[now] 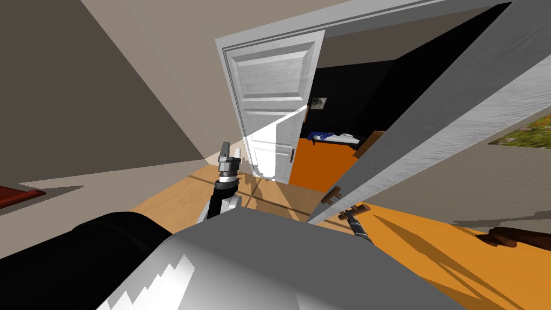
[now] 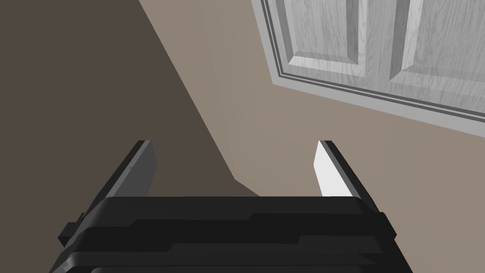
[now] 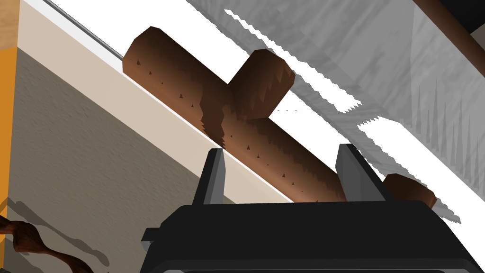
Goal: Pull the door open
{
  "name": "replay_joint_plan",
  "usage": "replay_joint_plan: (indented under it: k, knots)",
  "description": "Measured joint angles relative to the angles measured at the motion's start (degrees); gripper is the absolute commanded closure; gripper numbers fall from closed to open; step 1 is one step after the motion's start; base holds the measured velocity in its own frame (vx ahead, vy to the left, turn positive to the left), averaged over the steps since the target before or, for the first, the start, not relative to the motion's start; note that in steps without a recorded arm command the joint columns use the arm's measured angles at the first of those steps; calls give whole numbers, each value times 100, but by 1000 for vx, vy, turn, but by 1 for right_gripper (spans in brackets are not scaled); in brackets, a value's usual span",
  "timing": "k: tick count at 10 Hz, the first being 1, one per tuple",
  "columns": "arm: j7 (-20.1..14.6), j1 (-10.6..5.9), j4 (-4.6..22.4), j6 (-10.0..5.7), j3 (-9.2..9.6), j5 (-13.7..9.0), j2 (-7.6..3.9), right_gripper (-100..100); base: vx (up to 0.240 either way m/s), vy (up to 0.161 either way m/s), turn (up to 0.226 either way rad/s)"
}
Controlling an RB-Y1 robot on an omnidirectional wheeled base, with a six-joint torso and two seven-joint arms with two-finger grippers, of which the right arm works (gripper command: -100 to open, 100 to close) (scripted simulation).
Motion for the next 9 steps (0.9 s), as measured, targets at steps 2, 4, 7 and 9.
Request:
replay_joint_plan:
  k: [2,4,7,9]
  knots:
    - [1,-12,18,1,5,2,-3,100,0,0,0]
    - [14,24,-49,18,-4,-2,9,100,-2,-3,-2]
    - [8,23,-53,25,0,0,3,100,0,0,0]
    - [2,49,-97,41,13,-2,-8,100,-51,-41,35]
